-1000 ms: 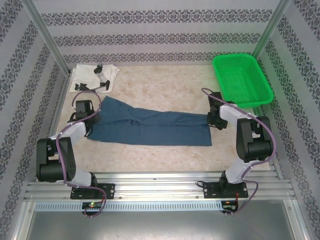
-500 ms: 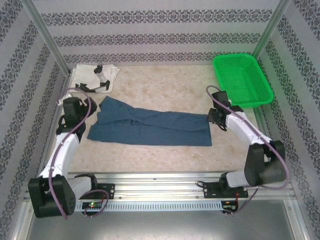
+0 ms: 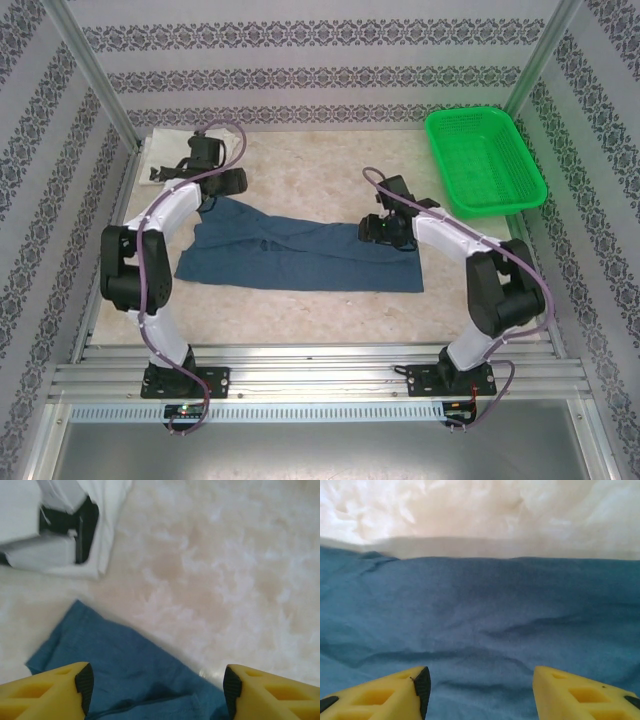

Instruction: Fold and stack the t-shirts

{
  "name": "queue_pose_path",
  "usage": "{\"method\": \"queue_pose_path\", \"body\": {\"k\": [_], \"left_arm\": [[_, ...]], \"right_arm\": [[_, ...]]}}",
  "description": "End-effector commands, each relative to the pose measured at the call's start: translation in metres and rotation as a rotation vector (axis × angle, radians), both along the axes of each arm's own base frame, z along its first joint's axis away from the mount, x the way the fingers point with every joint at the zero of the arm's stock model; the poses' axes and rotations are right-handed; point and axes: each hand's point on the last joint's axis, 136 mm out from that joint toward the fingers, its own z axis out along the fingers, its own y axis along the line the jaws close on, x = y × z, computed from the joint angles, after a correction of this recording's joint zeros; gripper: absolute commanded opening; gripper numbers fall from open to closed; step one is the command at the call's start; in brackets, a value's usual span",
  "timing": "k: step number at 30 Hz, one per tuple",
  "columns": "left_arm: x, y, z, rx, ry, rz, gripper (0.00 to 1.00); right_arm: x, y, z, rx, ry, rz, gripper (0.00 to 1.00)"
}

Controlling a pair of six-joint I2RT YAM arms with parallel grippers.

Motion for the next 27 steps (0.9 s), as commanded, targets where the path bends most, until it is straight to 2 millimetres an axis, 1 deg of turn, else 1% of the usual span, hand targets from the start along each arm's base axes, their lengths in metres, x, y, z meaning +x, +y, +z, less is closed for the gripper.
{"method": "queue_pose_path", "body": {"k": [1, 3, 5, 8, 10, 11, 13, 16, 19, 21, 23, 24, 26, 27], "left_arm": [[-0.009, -0.023, -0.019, 0.032, 0.097, -0.133, 0.69], [-0.009, -0.034, -0.034, 0.068, 0.145, -0.177, 0.66], [-0.016, -0.037, -0.049, 0.066, 0.215, -0.188, 0.62], [-0.029, -0.040, -0.056, 0.064, 0.246, -0.199, 0.65], [-0.032, -0.043, -0.063, 0.090, 0.259, -0.215, 0.72], [-0.032, -0.042, -0.067, 0.098, 0.271, -0.208, 0.74], [-0.027, -0.045, -0.074, 0.084, 0.279, -0.205, 0.73], [-0.026, -0.050, -0.082, 0.088, 0.315, -0.201, 0.67], [-0.034, -0.042, -0.091, 0.127, 0.378, -0.172, 0.54], [-0.039, -0.042, -0.095, 0.116, 0.387, -0.167, 0.47], [-0.041, -0.044, -0.098, 0.107, 0.393, -0.169, 0.35], [-0.042, -0.046, -0.099, 0.103, 0.396, -0.174, 0.27], [-0.045, -0.047, -0.095, 0.117, 0.400, -0.173, 0.03], [-0.048, -0.046, -0.093, 0.133, 0.400, -0.167, 0.00]], "right_arm": [[0.007, 0.001, -0.012, -0.012, 0.039, -0.020, 0.56], [0.006, 0.000, -0.022, -0.021, 0.063, -0.029, 0.55], [0.004, -0.004, -0.030, -0.046, 0.088, -0.033, 0.55], [0.001, -0.008, -0.038, -0.072, 0.103, -0.028, 0.55], [0.001, -0.009, -0.042, -0.074, 0.112, -0.027, 0.55], [0.001, -0.008, -0.043, -0.071, 0.112, -0.025, 0.55], [0.001, -0.007, -0.046, -0.068, 0.118, -0.022, 0.55], [0.000, -0.008, -0.049, -0.076, 0.127, -0.020, 0.54], [-0.002, -0.010, -0.051, -0.084, 0.129, -0.019, 0.54], [-0.003, -0.009, -0.053, -0.082, 0.131, -0.018, 0.54], [-0.004, -0.009, -0.056, -0.083, 0.140, -0.018, 0.53], [-0.004, -0.009, -0.057, -0.082, 0.143, -0.019, 0.53], [-0.004, -0.010, -0.058, -0.084, 0.144, -0.021, 0.53], [-0.005, -0.011, -0.058, -0.090, 0.146, -0.022, 0.52]]}}
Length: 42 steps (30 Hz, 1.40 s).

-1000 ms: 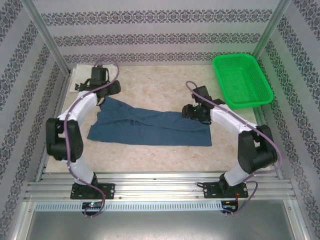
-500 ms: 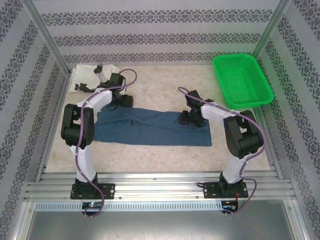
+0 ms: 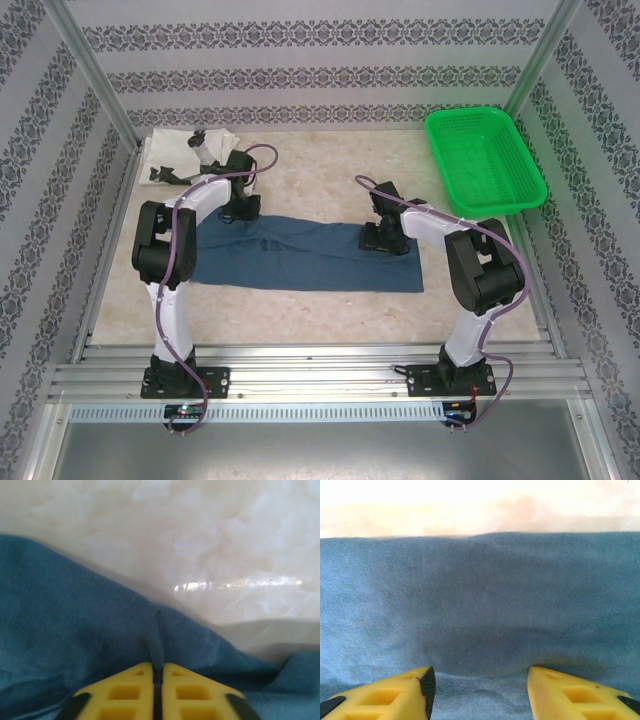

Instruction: Fold and stack the t-shirts

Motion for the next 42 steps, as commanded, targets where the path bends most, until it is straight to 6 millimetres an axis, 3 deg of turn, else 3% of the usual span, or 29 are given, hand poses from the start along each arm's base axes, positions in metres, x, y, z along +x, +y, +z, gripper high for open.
{"method": "queue_pose_path", "body": {"k": [1, 10, 16, 18, 20, 21, 22, 38, 40, 42], "left_arm": [[-0.020, -0.001, 0.006, 0.048, 0.032, 0.009, 0.00], [-0.056, 0.011, 0.028, 0.069, -0.065, 0.108, 0.03], [-0.066, 0.020, 0.043, 0.075, -0.161, 0.163, 0.10], [-0.069, 0.023, 0.046, 0.089, -0.170, 0.170, 0.26], [-0.073, 0.019, 0.047, 0.059, -0.177, 0.165, 0.34], [-0.074, 0.016, 0.047, 0.040, -0.178, 0.162, 0.45], [-0.076, 0.016, 0.046, 0.038, -0.175, 0.165, 0.48], [-0.059, 0.016, 0.028, 0.072, -0.135, 0.181, 0.34], [-0.057, 0.014, 0.028, 0.065, -0.134, 0.182, 0.25], [-0.058, 0.014, 0.028, 0.065, -0.124, 0.184, 0.05]], "right_arm": [[-0.003, -0.007, -0.011, -0.038, 0.029, -0.009, 0.52], [-0.004, -0.011, -0.015, -0.053, 0.043, -0.003, 0.52], [-0.004, -0.009, -0.021, -0.052, 0.066, -0.002, 0.52], [-0.005, -0.010, -0.022, -0.056, 0.069, 0.000, 0.52], [-0.006, -0.011, -0.022, -0.060, 0.070, 0.001, 0.52], [-0.005, -0.011, -0.021, -0.063, 0.068, 0.000, 0.52], [-0.006, -0.012, -0.022, -0.064, 0.068, 0.001, 0.52], [-0.004, -0.009, -0.016, -0.053, 0.046, 0.009, 0.51], [-0.004, -0.009, -0.016, -0.051, 0.044, 0.010, 0.51], [-0.004, -0.008, -0.015, -0.047, 0.041, 0.011, 0.51]]}}
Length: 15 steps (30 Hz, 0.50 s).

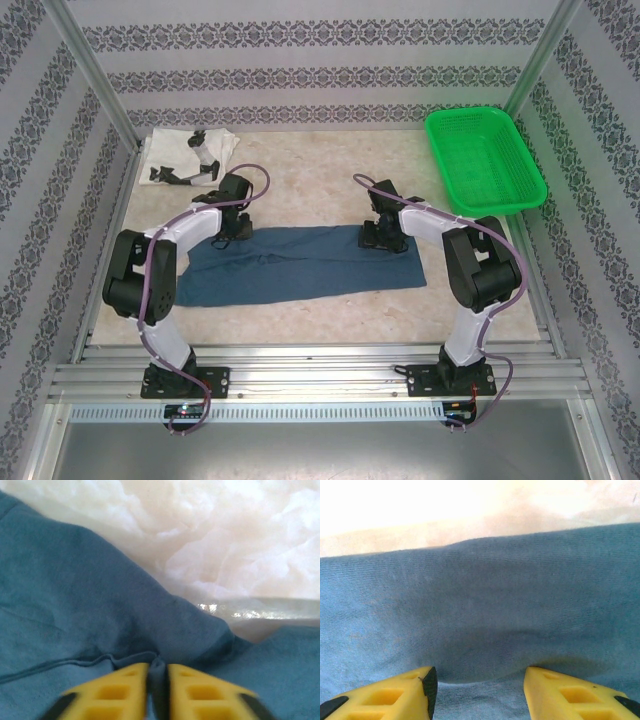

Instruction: Fold and stack the t-shirts

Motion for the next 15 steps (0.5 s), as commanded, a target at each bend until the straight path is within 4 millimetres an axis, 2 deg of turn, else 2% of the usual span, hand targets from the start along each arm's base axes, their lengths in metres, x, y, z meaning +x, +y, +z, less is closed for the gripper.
{"method": "queue_pose_path", "body": {"k": [1, 4, 11, 15], "left_arm": [[0.008, -0.006, 0.009, -0.003, -0.029, 0.000, 0.01], [-0.001, -0.003, 0.014, -0.003, -0.033, 0.009, 0.00], [-0.032, -0.007, 0.040, -0.022, -0.096, 0.029, 0.00], [-0.061, -0.011, 0.032, -0.040, -0.089, 0.073, 0.00]], "right_arm": [[-0.011, -0.009, -0.013, -0.038, 0.044, 0.006, 0.51], [-0.011, -0.009, -0.013, -0.041, 0.042, 0.010, 0.51], [-0.012, -0.011, -0.016, -0.048, 0.054, 0.005, 0.50], [-0.014, -0.013, -0.020, -0.054, 0.061, 0.001, 0.50]]}}
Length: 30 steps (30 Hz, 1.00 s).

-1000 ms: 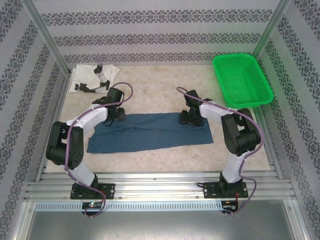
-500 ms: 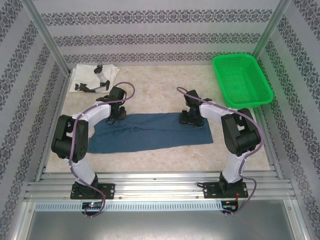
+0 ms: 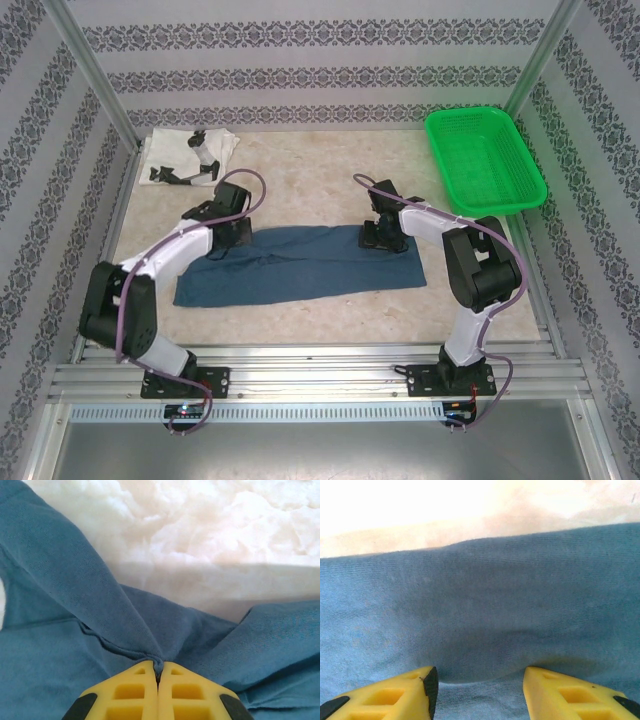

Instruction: Fold and stack the t-shirts

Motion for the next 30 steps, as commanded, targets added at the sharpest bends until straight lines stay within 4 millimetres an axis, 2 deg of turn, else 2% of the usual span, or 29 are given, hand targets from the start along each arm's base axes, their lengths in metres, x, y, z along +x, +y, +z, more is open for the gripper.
{"method": "queue_pose_path", "body": {"k": [1, 5, 6, 8, 9, 12, 14, 17, 20, 24, 27, 30], "left_arm": [[-0.026, 0.005, -0.011, 0.014, 0.021, 0.085, 0.00], [-0.046, 0.009, -0.023, 0.003, 0.002, 0.132, 0.06], [-0.048, 0.013, -0.024, 0.008, -0.004, 0.145, 0.15], [-0.046, 0.011, -0.023, 0.000, -0.022, 0.136, 0.54], [-0.044, 0.013, -0.021, 0.014, -0.028, 0.139, 0.63], [-0.033, 0.019, -0.013, 0.074, -0.045, 0.140, 0.79], [-0.023, 0.024, -0.006, 0.105, -0.054, 0.142, 0.86], [-0.007, 0.035, -0.002, 0.099, -0.051, 0.160, 0.88], [0.010, 0.057, -0.003, 0.094, -0.044, 0.209, 0.88], [0.035, 0.083, -0.015, 0.006, -0.025, 0.268, 0.86], [0.049, 0.098, -0.027, -0.020, 0.002, 0.299, 0.80], [0.050, 0.110, -0.042, -0.035, 0.041, 0.342, 0.74]], "right_arm": [[-0.014, -0.013, -0.020, -0.053, 0.062, 0.000, 0.50], [-0.015, -0.011, -0.020, -0.048, 0.064, 0.004, 0.50], [-0.014, -0.011, -0.020, -0.047, 0.060, 0.004, 0.50], [-0.013, -0.011, -0.020, -0.044, 0.059, 0.006, 0.50], [-0.013, -0.010, -0.020, -0.044, 0.060, 0.008, 0.50], [-0.013, -0.010, -0.019, -0.041, 0.057, 0.011, 0.50], [-0.013, -0.009, -0.019, -0.042, 0.055, 0.013, 0.50], [-0.013, -0.010, -0.020, -0.051, 0.058, 0.012, 0.50], [-0.010, -0.011, -0.017, -0.056, 0.051, 0.012, 0.50], [-0.008, -0.013, -0.014, -0.070, 0.047, 0.011, 0.50], [-0.007, -0.017, -0.015, -0.082, 0.053, -0.010, 0.50], [-0.007, -0.019, -0.015, -0.072, 0.052, -0.034, 0.51]]}}
